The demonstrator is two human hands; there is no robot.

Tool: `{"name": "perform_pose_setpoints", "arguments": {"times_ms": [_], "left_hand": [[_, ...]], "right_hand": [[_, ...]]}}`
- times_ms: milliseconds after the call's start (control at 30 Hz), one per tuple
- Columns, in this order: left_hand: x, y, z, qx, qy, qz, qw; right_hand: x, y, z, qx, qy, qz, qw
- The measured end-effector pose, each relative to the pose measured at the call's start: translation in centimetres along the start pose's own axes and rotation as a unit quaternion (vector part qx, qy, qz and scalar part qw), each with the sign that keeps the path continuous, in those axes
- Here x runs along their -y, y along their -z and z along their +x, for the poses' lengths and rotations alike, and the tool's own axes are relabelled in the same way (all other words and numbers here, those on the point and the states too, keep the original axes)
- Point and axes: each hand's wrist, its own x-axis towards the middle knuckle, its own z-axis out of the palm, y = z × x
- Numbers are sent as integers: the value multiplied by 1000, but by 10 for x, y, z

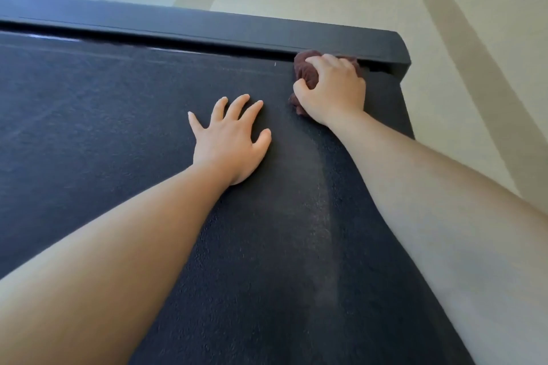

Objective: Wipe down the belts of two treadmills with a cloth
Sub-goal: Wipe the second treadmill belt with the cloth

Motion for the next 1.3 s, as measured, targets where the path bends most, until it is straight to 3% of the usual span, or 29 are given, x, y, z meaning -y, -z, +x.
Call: {"name": "perform_pose_setpoints", "arguments": {"times_ms": [200,533,900,1300], "left_hand": [[-1,4,-1,-6,-9,-11,1000],[-43,6,-33,35,-131,-43,990],[-49,-10,2,7,-127,-31,991],[-52,-9,2,11,-119,-30,992]], "right_hand": [[-1,22,-85,-21,-27,-14,999],[3,67,-249,-14,-98,-48,994],[-41,47,-110,-48,-110,-24,993],[-71,29,11,-18,-85,3,996]]}}
